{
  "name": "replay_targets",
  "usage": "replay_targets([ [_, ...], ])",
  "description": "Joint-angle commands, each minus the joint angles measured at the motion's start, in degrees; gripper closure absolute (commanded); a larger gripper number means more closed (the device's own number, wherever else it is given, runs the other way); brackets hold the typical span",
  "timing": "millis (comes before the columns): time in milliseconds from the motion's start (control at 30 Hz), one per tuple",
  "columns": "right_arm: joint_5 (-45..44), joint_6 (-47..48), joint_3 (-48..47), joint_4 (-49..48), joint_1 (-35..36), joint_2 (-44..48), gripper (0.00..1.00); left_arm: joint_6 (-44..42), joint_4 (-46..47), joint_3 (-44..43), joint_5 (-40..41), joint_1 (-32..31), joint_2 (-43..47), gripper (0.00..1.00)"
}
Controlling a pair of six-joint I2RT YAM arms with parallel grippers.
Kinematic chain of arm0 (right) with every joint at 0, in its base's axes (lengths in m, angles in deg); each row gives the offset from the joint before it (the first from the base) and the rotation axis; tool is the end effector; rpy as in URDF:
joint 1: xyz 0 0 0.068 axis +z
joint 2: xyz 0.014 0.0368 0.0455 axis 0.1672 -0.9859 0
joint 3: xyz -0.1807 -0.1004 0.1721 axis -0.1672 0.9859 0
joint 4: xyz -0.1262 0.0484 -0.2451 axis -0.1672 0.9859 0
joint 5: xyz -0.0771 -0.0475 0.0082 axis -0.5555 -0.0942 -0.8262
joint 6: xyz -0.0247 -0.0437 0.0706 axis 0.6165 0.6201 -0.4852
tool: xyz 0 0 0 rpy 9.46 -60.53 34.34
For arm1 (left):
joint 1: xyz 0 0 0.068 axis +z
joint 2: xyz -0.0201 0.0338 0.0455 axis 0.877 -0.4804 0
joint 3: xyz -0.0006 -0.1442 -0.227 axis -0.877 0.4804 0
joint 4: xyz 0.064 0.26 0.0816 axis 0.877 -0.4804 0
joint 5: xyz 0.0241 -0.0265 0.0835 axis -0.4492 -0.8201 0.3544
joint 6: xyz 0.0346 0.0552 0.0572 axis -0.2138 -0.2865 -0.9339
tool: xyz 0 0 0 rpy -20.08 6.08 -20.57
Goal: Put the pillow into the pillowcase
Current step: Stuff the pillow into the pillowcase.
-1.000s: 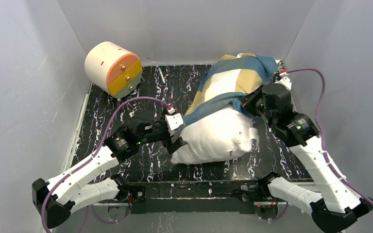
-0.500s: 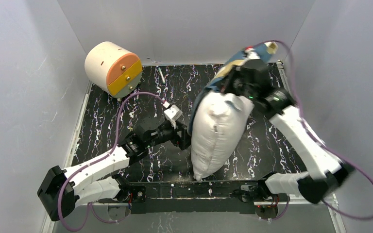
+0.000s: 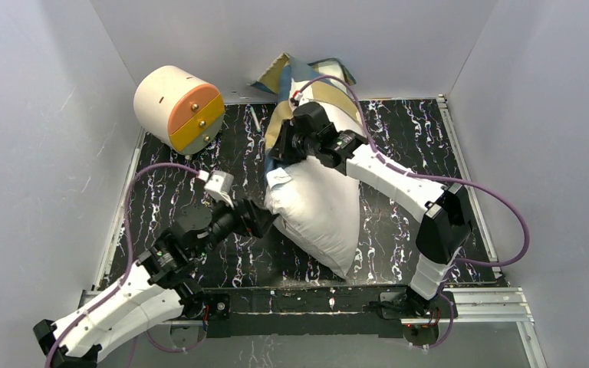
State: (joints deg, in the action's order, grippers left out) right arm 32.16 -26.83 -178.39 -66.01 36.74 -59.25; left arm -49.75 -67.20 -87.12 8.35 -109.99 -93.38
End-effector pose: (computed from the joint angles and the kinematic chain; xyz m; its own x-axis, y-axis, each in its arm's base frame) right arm 0.3230 0.3420 0.3135 -0.7373 0.1702 -0.6537 -0.3428 0.7395 0.5792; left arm 0.1486 -0.1580 0.2952 -0.3895 -0.3223 -0.8628 0.5654 0.6558 -0.5002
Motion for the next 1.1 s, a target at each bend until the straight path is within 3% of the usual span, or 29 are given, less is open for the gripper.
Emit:
replay_targets([
  [0,-4.6,-0.2,-5.6,-4.3,-0.8,0.4,0.82,5.6,-15.9,-10.0,12.0,-0.1,-1.1,0.05],
  [167,-2.9,-3.3,-5.0,-7.7,-0.8,-0.6,0.81,9.4,-14.8,-12.1,6.0,-0.1,-6.5,0.02],
  [300,1.3,-1.9,-5.8,-7.8,-0.7,-0.2,0.59,10.5,-12.7,-11.2,6.3,-0.1,-8.5,0.03],
  [467,-1.2,11.2,-2.6,-4.4,-1.6,7.1,0.38,6.1,-17.6,-13.8,11.6,-0.1,-10.1,0.09],
  [600,-1.3,20.5,5.6,-7.7,-6.8,14.6,0.38,-1.7,-22.3,-19.2,14.6,-0.1,-15.8,0.11],
  [733,-1.3,27.8,8.8,-9.5,-13.8,16.2,0.41,-6.6,-26.4,-26.0,17.0,-0.1,-24.2,0.09],
  [900,2.5,35.4,7.1,-10.7,-19.9,11.2,0.43,-8.0,-27.2,-31.6,20.5,-0.1,-31.7,0.07],
  [1067,7.7,46.9,-0.6,-9.4,-20.7,3.5,0.44,-8.0,-26.4,-31.4,22.6,-0.1,-37.6,0.10],
])
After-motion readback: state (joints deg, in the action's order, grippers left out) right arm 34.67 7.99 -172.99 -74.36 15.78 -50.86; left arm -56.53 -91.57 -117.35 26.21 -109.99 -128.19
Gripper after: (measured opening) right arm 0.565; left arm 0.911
